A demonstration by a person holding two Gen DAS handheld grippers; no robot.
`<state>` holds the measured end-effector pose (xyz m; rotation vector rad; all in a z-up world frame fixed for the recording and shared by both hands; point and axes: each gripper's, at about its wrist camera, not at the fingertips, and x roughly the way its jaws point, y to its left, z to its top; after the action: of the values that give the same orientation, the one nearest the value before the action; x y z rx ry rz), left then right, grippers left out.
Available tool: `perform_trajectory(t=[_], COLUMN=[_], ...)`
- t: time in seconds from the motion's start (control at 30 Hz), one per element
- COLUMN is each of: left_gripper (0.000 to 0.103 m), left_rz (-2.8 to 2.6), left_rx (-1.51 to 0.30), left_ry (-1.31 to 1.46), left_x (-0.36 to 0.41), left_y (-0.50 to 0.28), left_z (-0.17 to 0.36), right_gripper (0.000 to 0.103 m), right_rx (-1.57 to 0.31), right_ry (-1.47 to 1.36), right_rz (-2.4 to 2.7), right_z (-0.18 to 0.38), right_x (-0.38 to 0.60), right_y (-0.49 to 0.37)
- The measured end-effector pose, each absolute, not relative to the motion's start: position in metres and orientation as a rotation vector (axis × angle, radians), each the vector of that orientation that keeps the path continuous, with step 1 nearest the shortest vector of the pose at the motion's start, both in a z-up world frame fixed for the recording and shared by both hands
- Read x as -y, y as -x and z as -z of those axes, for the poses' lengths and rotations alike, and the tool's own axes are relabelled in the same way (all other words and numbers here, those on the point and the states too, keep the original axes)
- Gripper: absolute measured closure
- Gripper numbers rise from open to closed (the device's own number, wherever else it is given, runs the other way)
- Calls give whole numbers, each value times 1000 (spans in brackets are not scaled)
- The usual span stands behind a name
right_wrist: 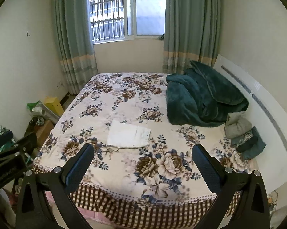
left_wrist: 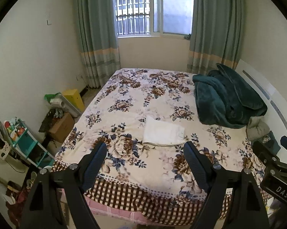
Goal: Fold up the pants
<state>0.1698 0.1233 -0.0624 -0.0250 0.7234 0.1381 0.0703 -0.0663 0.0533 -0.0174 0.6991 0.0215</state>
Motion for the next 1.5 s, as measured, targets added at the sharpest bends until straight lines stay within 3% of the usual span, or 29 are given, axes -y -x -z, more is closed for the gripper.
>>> perform_trajectory(t=[0.07, 0.1, 0.13, 1.5], left_gripper=[15, 3, 0, 0], left_rz=[-141, -145, -149, -172], left_rx=[-719, -716, -707, -669], left_ry=[27, 29, 30, 33], left_x=[-125, -126, -127, -127], left_y=[-165, -165, -164, -148], left_z=[60, 59, 58, 47], right_gripper=[0, 0, 0, 0], right_rx=[-690, -691, -695, -707], right_ry=[25, 20, 11, 16], right_rz=[-20, -29, -40, -68], right_z=[-58, -59, -62, -70], right_x=[65, 65, 65, 66], right_y=[-68, -67, -64, -71])
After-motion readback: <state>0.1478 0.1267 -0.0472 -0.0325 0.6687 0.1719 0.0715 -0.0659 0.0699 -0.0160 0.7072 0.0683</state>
